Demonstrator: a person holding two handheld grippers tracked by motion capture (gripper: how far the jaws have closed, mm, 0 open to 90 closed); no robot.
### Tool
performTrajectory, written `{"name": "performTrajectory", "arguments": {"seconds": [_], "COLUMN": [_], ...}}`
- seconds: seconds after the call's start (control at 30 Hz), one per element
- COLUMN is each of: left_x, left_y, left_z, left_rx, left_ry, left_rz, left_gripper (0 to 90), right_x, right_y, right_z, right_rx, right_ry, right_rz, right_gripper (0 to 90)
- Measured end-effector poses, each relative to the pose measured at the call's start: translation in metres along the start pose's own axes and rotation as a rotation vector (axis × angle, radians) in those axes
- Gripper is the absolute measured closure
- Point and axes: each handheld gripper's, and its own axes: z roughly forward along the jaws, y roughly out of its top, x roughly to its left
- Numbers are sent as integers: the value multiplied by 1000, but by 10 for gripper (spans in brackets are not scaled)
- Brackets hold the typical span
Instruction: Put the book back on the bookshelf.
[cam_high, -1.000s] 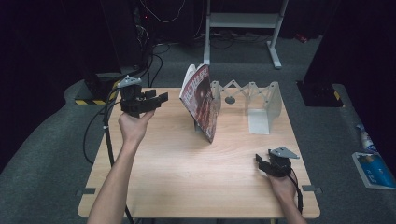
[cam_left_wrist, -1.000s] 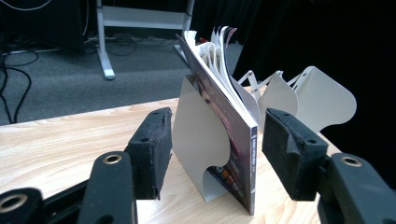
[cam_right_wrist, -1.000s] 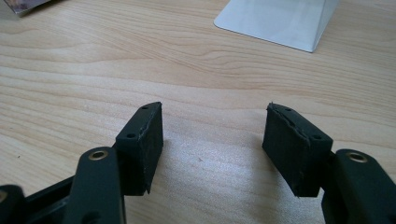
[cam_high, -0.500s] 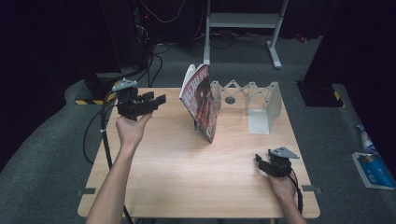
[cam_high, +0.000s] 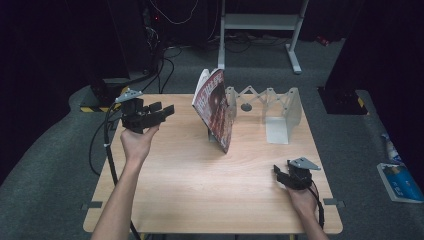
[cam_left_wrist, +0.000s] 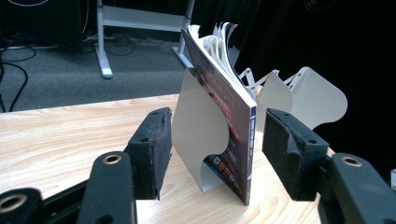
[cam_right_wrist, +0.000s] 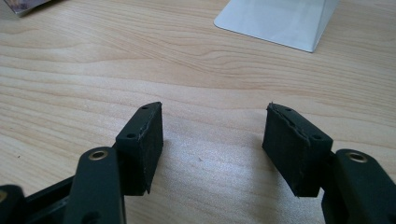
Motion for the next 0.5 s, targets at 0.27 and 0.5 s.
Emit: {"name": "performTrajectory", "arguments": {"seconds": [0.27,0.5], "left_x": [3,3], "left_y": [-5,-10], "left_z": [-4,-6], "left_rx": [0,-1], "left_ry": [5,3], "left_rz": [-7,-14], "left_gripper": [421,421], "right_x": [0,0], "right_y": [0,0], "right_z": [0,0], "right_rx": [0,0], "right_ry": [0,0], "right_rz": [0,0], "right_gripper": [376,376]}}
